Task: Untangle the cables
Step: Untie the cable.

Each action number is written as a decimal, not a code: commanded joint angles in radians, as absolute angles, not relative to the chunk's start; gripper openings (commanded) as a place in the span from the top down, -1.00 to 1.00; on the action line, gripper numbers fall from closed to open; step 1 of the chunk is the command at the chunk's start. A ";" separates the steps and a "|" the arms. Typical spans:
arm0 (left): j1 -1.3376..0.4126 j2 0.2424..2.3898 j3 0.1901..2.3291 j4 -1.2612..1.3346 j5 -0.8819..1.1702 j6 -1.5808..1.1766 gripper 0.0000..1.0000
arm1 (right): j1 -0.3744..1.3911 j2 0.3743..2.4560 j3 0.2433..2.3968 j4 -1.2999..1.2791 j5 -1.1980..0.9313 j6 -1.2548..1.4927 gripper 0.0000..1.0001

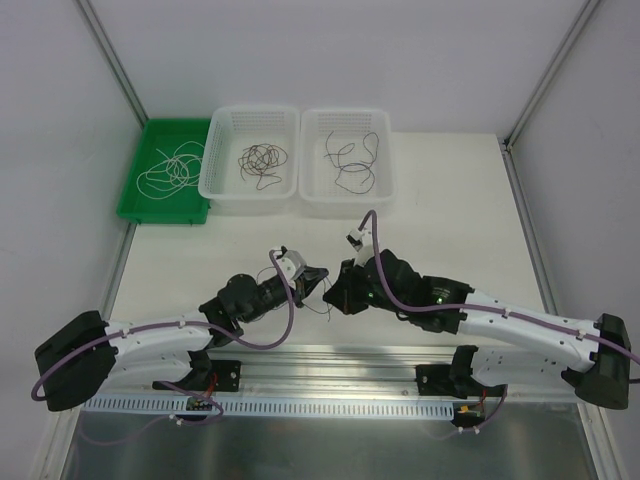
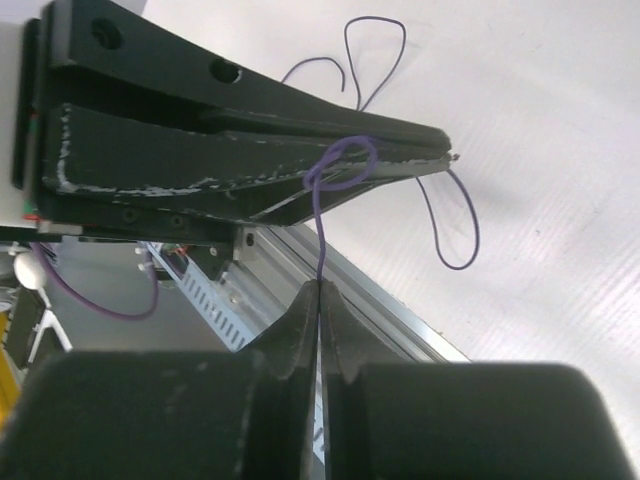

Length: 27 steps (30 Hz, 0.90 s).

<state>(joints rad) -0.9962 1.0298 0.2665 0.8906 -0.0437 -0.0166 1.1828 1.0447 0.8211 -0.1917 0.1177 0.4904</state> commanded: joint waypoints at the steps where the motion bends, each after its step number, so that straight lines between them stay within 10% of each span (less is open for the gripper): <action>1: -1.011 0.989 0.265 0.923 0.053 0.047 1.00 | 1.187 1.023 0.906 -0.259 0.133 0.402 0.99; 27: -1.035 0.836 0.298 0.646 0.158 0.222 1.00 | 1.161 1.098 1.006 -0.414 -0.034 0.278 0.99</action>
<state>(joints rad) -1.0225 0.8700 0.2745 0.6567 0.1696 0.1799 1.1748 1.0958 0.9558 -0.3714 0.0166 0.3191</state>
